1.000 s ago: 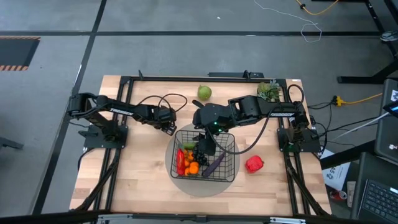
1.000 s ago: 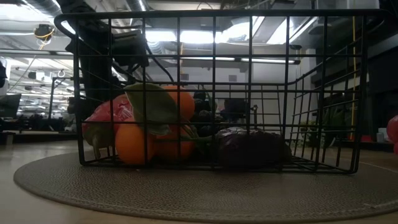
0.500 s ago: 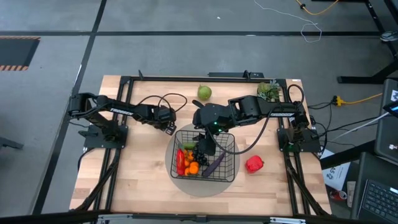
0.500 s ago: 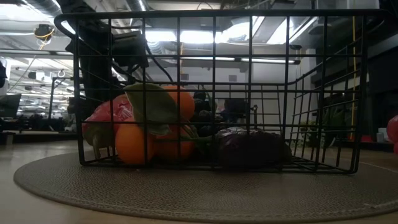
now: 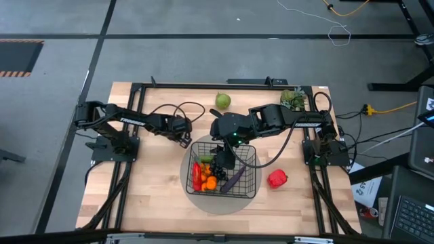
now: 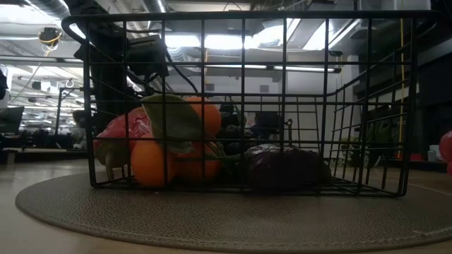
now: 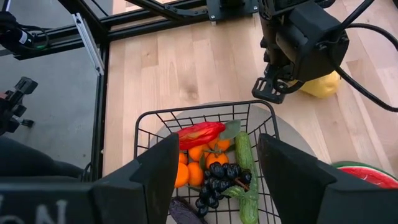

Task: Build produce basket
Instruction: Put the yellow pear into the black wire basket, then put the green pear into black wire basket

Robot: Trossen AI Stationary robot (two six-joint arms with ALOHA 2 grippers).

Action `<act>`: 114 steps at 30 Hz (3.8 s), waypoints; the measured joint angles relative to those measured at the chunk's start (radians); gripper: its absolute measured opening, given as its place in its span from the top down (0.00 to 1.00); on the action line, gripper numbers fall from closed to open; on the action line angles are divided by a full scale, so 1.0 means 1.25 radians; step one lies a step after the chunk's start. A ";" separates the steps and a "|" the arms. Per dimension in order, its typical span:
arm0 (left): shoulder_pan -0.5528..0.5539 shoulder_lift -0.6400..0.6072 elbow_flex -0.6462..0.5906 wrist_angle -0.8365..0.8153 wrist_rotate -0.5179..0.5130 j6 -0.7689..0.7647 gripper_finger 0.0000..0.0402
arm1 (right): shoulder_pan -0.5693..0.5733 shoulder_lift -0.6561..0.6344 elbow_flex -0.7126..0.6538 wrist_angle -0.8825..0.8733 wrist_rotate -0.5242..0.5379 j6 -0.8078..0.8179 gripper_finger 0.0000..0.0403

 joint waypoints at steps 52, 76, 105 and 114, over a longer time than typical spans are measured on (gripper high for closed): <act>-0.210 -0.337 0.000 0.529 0.261 0.221 1.00 | -0.058 0.000 0.005 0.095 0.002 -0.054 0.45; -0.241 -0.182 0.000 0.725 0.406 0.141 0.70 | -0.054 -0.004 0.025 0.405 -0.007 -0.146 0.45; -0.136 -0.456 0.000 0.410 0.348 0.144 0.68 | -0.002 -0.111 0.024 -0.211 0.369 0.394 0.45; -0.100 -0.505 0.000 0.395 0.327 0.168 0.68 | 0.002 -0.110 0.009 -0.313 0.389 0.526 0.45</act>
